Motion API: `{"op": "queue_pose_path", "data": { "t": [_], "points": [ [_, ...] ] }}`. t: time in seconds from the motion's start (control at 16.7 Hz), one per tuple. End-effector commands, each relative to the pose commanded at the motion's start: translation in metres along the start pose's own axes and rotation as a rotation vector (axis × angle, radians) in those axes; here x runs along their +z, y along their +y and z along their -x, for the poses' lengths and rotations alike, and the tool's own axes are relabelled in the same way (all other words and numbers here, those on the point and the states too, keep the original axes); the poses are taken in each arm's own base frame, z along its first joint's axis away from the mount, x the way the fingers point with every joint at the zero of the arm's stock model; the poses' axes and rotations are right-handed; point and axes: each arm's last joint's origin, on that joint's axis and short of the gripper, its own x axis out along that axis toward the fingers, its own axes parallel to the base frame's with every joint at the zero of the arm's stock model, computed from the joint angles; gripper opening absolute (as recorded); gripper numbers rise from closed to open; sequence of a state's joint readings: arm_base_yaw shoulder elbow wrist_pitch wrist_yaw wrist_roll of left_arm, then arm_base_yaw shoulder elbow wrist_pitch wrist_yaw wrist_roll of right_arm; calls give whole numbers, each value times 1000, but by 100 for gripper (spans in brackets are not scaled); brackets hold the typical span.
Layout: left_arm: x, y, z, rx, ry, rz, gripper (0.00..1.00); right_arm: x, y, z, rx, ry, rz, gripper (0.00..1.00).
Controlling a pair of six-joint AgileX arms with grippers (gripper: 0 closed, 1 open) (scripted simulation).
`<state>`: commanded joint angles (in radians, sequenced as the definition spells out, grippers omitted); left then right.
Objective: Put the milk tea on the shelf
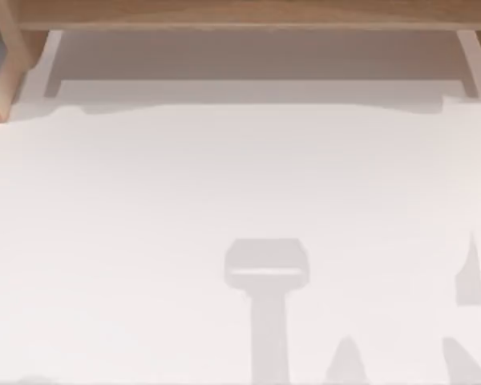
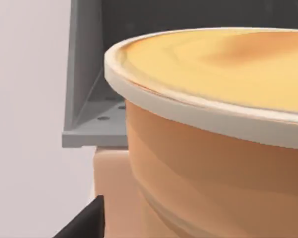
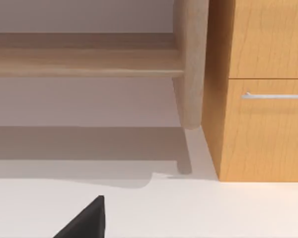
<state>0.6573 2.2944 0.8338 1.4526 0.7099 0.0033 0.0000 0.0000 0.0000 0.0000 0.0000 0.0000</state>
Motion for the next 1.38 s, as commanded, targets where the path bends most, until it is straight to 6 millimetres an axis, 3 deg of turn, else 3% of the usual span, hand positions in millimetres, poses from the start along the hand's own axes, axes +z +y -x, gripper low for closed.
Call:
{"op": "queue_pose_path", "data": {
  "t": [0.12,0.36,1.14,1.38],
  "points": [
    [0,-1,-15,0,0,0,100,0,0,0,0,0,0,100],
    [0,-2,-18,0,0,0,100,0,0,0,0,0,0,100],
    [0,-2,-18,0,0,0,2,0,0,0,0,0,0,100],
    [0,-2,-18,0,0,0,0,0,0,0,0,0,0,100]
  ]
}}
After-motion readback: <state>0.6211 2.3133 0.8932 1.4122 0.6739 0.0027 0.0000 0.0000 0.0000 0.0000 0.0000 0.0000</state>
